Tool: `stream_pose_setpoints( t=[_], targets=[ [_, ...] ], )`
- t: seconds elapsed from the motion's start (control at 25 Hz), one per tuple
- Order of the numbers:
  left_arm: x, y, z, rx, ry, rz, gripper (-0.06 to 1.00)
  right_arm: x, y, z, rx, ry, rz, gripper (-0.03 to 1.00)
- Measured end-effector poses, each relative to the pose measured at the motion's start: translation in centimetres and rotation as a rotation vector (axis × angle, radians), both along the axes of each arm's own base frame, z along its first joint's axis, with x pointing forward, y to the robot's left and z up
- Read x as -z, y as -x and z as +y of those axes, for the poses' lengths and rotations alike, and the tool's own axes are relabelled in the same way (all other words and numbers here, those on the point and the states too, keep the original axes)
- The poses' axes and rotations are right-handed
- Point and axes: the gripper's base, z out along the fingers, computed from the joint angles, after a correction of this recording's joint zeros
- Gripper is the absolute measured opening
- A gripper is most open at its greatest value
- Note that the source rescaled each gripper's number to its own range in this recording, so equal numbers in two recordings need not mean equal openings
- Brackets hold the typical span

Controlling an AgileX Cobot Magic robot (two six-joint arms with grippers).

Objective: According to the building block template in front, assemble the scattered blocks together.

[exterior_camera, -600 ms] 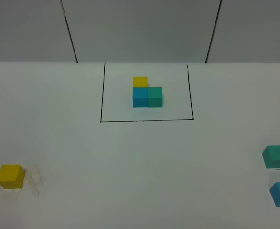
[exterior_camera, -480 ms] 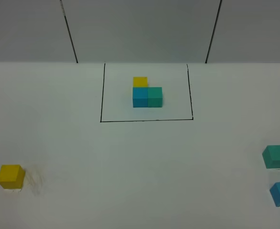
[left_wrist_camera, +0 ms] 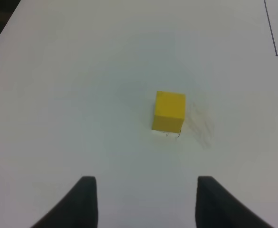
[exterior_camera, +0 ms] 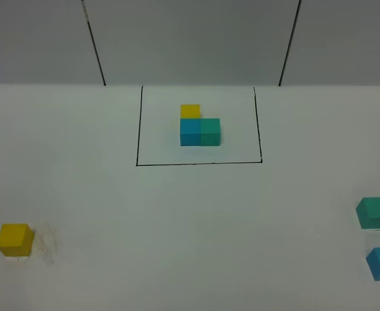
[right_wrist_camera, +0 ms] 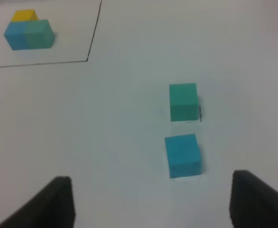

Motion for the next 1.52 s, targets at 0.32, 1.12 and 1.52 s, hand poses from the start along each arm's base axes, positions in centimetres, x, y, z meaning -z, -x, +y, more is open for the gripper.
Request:
stream_pose_setpoints(
  t=[0.32,1.12,1.52],
  targets=[
    [0.0,0.0,0.0,0.0,0.0,0.0,0.07,0.0,0.0,0.0,0.0,0.0,0.0,0.6],
    [-2.9,-11.4,0.1,-0.019,0.019,0.251,1.0,0.0,0.0,0.0,0.0,0.0,0.001,0.6],
    [3.6,-21.1,-0.1,0.011,0.019,0.506,0.95,0.0,0.0,0.0,0.0,0.0,0.001,0.6]
  ],
)
